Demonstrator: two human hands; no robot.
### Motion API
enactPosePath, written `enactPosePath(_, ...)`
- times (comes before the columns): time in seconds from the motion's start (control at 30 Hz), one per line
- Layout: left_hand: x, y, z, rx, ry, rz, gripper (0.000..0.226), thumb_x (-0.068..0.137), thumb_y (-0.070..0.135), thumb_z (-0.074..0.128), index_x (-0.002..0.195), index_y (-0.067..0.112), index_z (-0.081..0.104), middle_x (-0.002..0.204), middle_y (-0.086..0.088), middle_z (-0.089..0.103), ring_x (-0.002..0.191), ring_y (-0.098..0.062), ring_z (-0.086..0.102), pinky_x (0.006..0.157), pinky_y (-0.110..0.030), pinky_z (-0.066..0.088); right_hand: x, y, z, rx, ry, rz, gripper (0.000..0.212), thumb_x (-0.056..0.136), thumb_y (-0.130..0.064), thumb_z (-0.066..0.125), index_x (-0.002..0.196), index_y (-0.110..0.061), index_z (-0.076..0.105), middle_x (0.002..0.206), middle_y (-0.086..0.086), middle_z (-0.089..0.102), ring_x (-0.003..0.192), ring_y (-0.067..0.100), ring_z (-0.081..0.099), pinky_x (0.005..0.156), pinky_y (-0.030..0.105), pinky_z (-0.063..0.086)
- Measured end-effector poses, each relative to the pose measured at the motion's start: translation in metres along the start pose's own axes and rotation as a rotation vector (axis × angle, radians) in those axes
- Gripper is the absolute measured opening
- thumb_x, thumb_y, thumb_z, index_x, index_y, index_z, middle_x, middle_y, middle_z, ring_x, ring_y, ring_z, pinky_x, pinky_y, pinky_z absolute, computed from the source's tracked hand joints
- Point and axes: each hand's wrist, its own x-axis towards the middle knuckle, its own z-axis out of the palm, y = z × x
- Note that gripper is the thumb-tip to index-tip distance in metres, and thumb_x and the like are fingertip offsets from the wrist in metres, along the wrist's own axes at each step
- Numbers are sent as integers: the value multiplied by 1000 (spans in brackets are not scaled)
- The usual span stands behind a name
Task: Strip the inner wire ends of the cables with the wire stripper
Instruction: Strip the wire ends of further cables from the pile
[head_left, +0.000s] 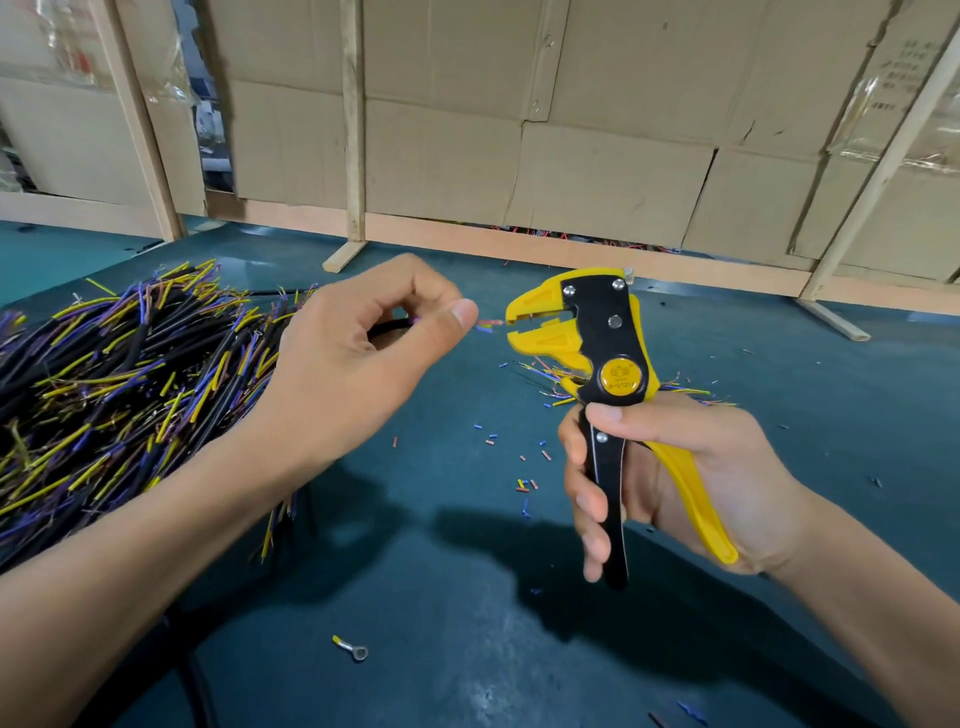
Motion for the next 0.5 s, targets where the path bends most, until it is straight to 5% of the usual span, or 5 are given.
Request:
enactPosePath(0.17,-1,1,-2,-5,-21,20,8,89,33,68,82,29,67,67,15,57,50,-6,34,52,-19,28,1,2,6,38,-20,14,24,93,-27,57,87,-5,62,70,18,59,56,32,62,63,50,56)
enactPosePath(0.37,-2,2,0,-20,-20,42,3,90,30,71,87,31,70,74,10,60,60,-22,44,57,-37,34,1,2,7,60,-32,10,25,93,-30,61,88,-5,62,71,18,59,58,32,63,64,49,57)
enactPosePath(0.5,-3,4,6,-66,8,4,8,93,26,68,92,19,72,64,7,53,57,-26,38,52,-26,30,3,6,11,83,9,-18,25,88,-30,64,87,-5,63,69,18,58,57,33,62,63,49,56)
